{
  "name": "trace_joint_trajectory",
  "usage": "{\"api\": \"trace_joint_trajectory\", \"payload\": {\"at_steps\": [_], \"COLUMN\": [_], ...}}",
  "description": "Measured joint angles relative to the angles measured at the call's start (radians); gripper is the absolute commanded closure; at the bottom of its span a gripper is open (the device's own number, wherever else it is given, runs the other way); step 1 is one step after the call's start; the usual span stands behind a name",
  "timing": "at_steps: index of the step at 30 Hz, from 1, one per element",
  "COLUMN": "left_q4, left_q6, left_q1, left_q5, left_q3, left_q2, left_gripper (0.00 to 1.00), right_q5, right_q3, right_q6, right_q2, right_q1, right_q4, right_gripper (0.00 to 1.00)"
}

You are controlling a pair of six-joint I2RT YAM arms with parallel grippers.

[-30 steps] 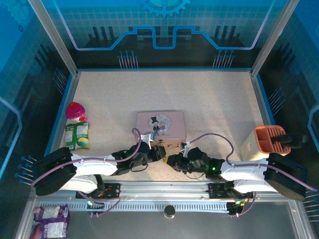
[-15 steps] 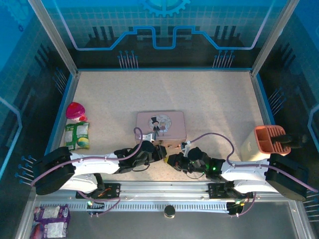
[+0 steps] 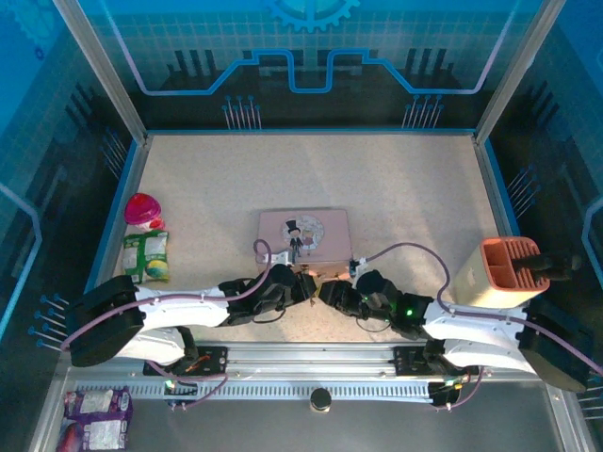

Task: Unlock the padlock with the key

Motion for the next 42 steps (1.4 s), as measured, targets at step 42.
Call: {"api": "trace_joint_trajectory", "payload": {"at_steps": [42], "left_q4": [-0.118], "left_q6": [-0.164], "left_q1": [0.141], "left_q5": [0.022], "left_q3": [0.034], "left_q2": [0.018], "left_gripper": [0.92], "right_q5": [0.303], "right_q3": [-0.031], "right_q6": [-1.323], "right_q2": [0.259], "right_q1": [0.23], "right_q4": [0.404], "right_gripper": [0.67]}}
